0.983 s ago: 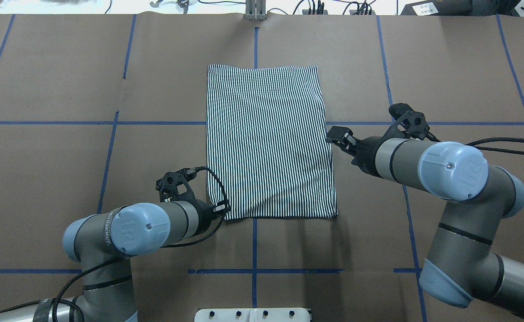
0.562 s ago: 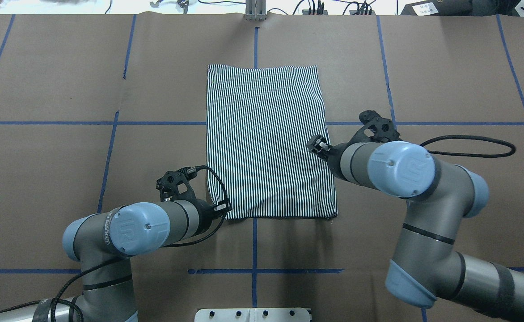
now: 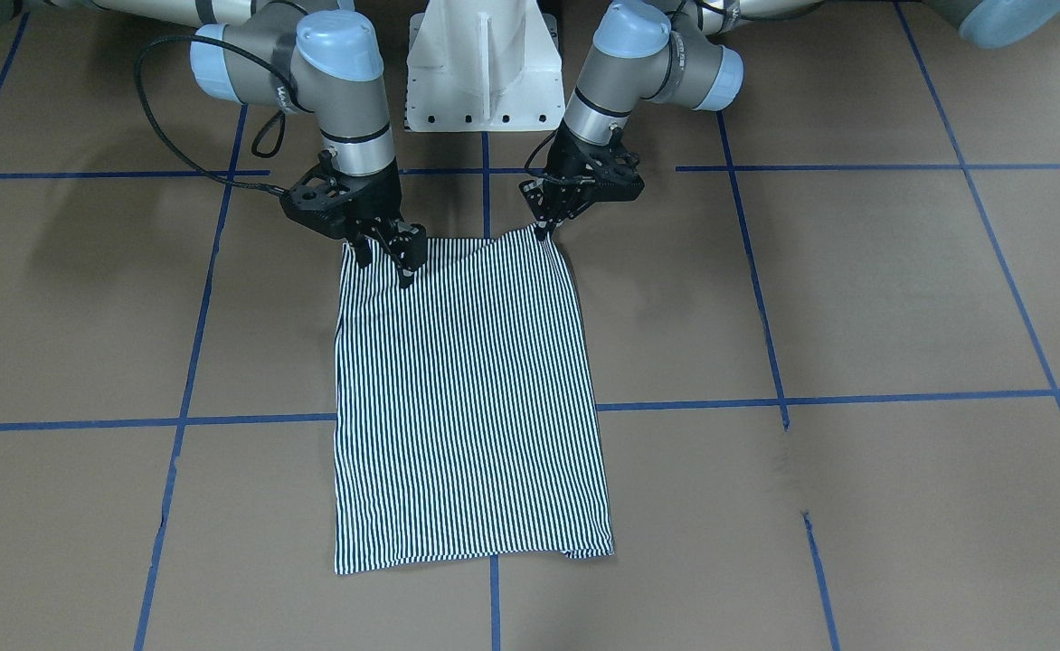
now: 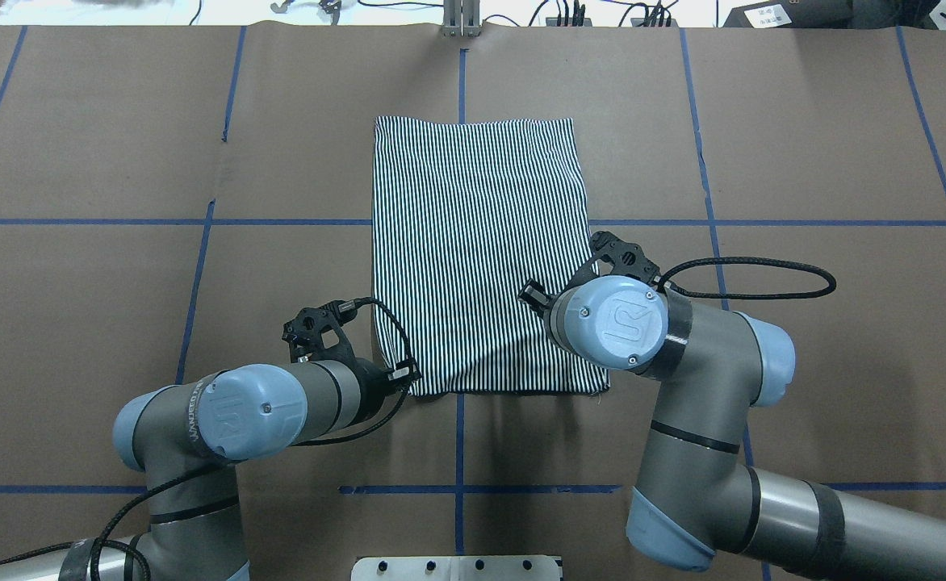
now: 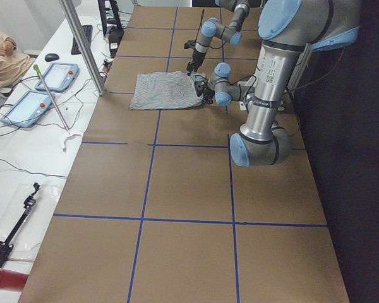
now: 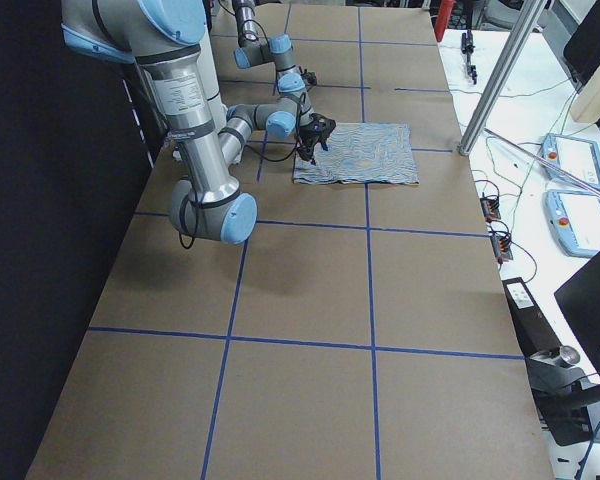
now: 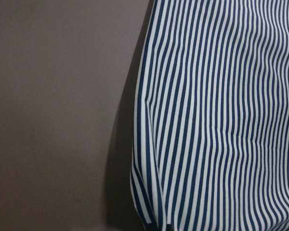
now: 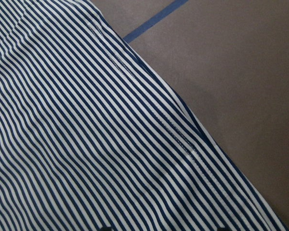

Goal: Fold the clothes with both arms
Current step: 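Move the right gripper to the shirt's near corner beside the left gripper, then grasp the shirt's near edge with both grippers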

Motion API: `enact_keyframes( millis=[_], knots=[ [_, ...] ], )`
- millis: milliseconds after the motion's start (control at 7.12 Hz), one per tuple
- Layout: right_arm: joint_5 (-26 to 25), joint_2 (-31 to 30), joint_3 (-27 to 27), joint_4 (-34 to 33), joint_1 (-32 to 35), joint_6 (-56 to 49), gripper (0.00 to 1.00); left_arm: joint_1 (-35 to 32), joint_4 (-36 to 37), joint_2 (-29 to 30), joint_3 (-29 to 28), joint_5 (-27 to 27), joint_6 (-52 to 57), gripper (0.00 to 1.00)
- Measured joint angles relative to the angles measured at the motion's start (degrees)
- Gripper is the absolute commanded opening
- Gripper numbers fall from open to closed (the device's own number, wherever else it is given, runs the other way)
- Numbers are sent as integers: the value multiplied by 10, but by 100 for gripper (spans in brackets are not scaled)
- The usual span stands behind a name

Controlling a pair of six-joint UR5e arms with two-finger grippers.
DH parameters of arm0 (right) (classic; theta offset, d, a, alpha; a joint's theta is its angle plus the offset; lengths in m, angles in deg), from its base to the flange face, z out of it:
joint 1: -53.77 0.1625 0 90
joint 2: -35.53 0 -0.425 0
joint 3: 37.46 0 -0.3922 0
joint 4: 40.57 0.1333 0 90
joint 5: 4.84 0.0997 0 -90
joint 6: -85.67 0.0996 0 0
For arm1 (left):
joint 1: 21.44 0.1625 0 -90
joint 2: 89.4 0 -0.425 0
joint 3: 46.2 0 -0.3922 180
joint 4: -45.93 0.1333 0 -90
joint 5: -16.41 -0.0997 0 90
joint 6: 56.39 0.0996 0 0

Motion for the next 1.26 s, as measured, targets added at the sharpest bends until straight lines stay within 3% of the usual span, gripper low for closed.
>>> enact_keyframes(
  millis=[421,983,1264],
  knots=[
    [-3,17,-41,-6,-13,4,77,0,-1,5,0,2,0,0],
    [-3,18,-43,-32,-26,3,77,0,-4,5,0,3,0,0],
    [-3,19,-42,-36,-28,3,70,0,-4,5,-1,3,0,0]
  ],
)
